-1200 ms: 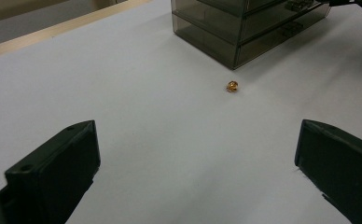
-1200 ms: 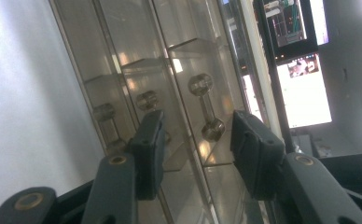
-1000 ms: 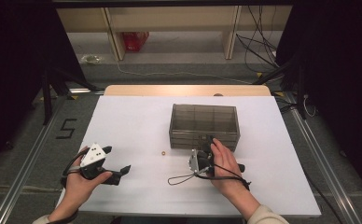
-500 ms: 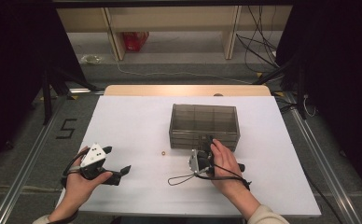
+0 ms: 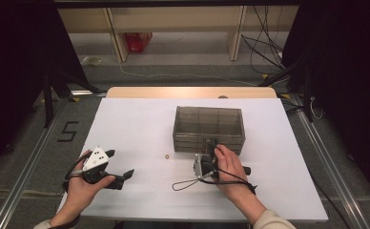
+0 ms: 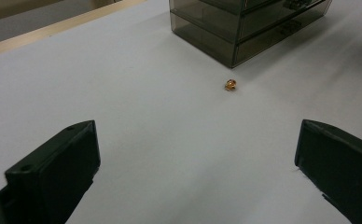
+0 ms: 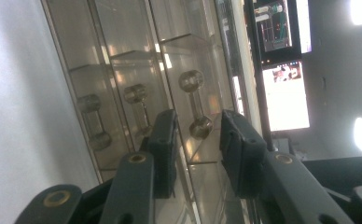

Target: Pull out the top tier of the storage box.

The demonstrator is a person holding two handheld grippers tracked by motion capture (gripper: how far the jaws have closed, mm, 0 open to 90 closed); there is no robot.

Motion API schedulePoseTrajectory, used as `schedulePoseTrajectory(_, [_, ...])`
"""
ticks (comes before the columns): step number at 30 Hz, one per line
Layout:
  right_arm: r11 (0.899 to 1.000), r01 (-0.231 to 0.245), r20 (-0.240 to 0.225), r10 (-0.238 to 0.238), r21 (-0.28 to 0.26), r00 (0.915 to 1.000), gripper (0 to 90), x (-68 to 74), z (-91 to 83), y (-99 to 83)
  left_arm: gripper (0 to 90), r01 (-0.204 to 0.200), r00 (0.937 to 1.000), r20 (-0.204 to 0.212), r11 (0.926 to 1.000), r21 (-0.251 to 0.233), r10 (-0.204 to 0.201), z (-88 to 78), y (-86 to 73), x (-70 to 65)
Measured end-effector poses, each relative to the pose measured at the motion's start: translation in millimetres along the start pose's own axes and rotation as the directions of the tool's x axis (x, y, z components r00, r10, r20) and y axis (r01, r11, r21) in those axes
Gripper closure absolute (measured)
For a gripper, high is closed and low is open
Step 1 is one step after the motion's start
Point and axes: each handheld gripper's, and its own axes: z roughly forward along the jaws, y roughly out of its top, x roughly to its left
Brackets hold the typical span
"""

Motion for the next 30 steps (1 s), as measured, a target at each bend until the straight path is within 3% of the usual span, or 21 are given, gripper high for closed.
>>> schedulePoseTrajectory(16, [1.000,0.024,0.015,-0.024,0.017,0.9996,71.6,2.5,-0.1,-0.3,0.0,-0.003,1.0000,0.005,1.0000,0.001,0.003,0.5,-0.1,-0.4])
schedulePoseTrajectory(30, [0.995,0.091,0.041,-0.092,0.035,0.9949,73.6,3.7,0.4,0.4,0.0,-0.005,1.0000,0.006,1.0000,0.001,0.004,0.9,0.1,-0.6])
